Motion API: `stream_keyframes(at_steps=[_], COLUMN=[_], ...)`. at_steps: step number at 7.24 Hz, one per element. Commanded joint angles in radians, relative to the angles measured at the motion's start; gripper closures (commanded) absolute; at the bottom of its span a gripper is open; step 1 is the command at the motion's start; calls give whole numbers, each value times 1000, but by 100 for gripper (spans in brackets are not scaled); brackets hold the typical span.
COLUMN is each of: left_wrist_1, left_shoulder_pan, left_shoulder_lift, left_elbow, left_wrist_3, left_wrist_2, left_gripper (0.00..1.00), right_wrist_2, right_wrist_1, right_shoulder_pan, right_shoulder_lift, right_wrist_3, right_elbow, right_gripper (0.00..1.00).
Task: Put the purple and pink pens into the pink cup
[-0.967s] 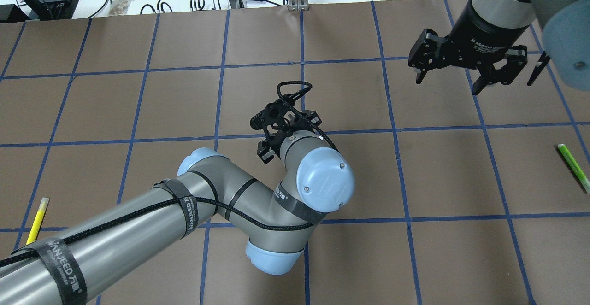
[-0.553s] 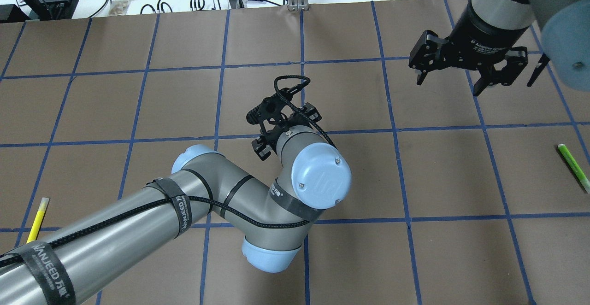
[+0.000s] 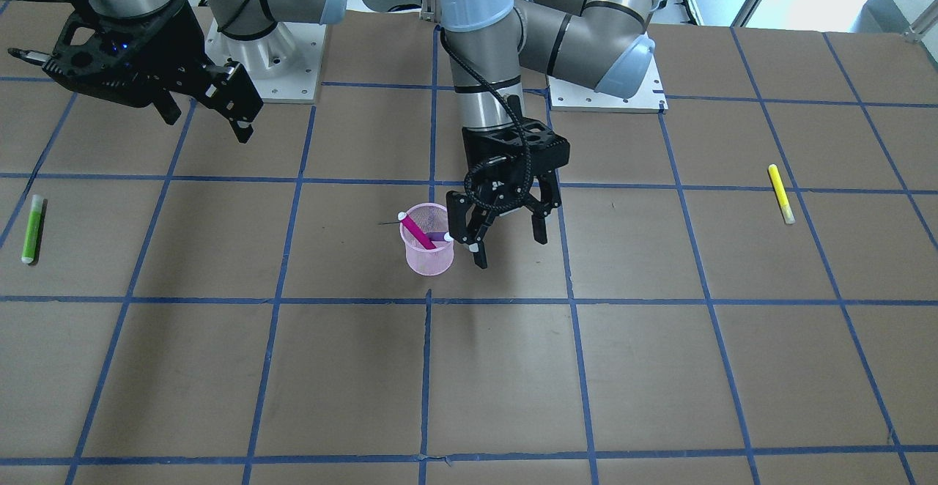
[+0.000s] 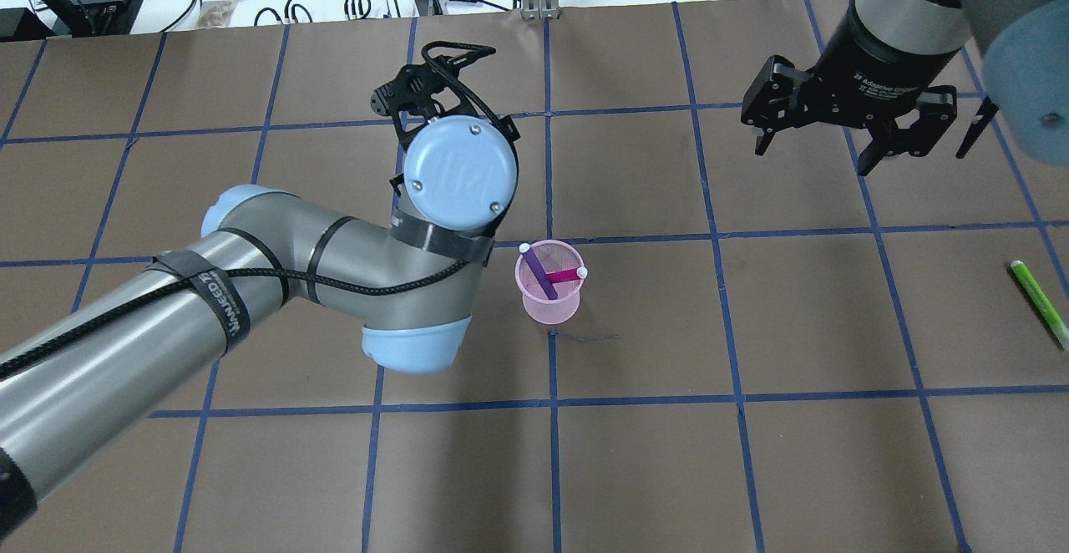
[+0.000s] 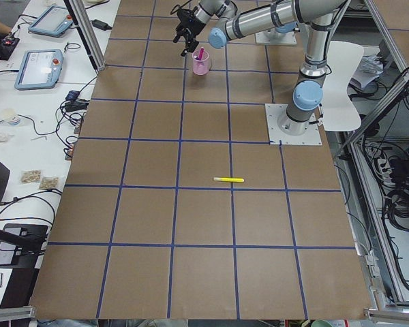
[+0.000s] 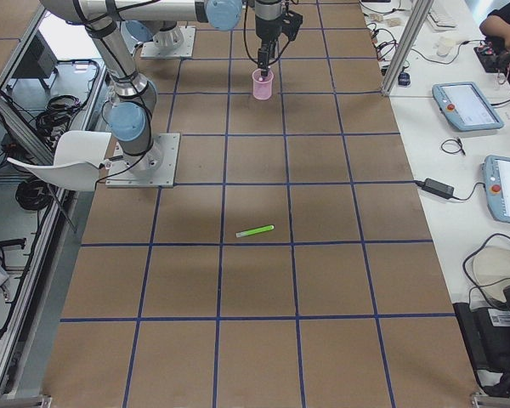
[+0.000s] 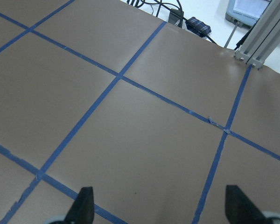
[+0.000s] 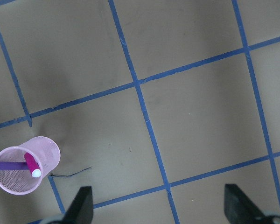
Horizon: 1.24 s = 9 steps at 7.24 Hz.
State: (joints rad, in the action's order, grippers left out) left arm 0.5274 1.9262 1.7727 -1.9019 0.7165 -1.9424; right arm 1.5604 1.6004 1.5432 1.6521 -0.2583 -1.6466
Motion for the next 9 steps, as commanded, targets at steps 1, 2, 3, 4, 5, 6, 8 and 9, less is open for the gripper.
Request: stream_keyframes(at_steps=[1, 2, 3, 4, 5, 6, 8, 9], left_wrist_1=[406, 571, 689, 791, 889, 980, 1115, 1112], left_shoulder_pan=[-149, -211, -267, -329, -389, -412, -408, -409], left_shoulder_lift=[-56, -70, -87, -110, -133, -162, -203, -206], left_elbow=[154, 218, 260, 280, 296, 314, 354, 346], left_wrist_3=[-266, -396, -505, -597, -714, -770, -859, -903], left_wrist_2=[155, 242, 317, 400, 436, 442, 431, 430], left_gripper=[0, 0, 0, 0, 0, 0, 0, 0], right_wrist_2=[-2, -2, -2, -2, 3, 0, 3, 1], right_wrist_1=[-2, 0, 0, 0, 0, -2, -2, -2], right_shoulder_pan=[0, 0, 0, 0, 0, 0, 0, 0], right_shoulder_lift=[2, 2, 0, 2, 0, 0, 3, 0], right_wrist_3=[1, 1, 1, 1, 1, 1, 1, 2], right_elbow=[-1, 1, 1, 1, -1, -1, -1, -1], right_gripper=[0, 0, 0, 0, 0, 0, 0, 0])
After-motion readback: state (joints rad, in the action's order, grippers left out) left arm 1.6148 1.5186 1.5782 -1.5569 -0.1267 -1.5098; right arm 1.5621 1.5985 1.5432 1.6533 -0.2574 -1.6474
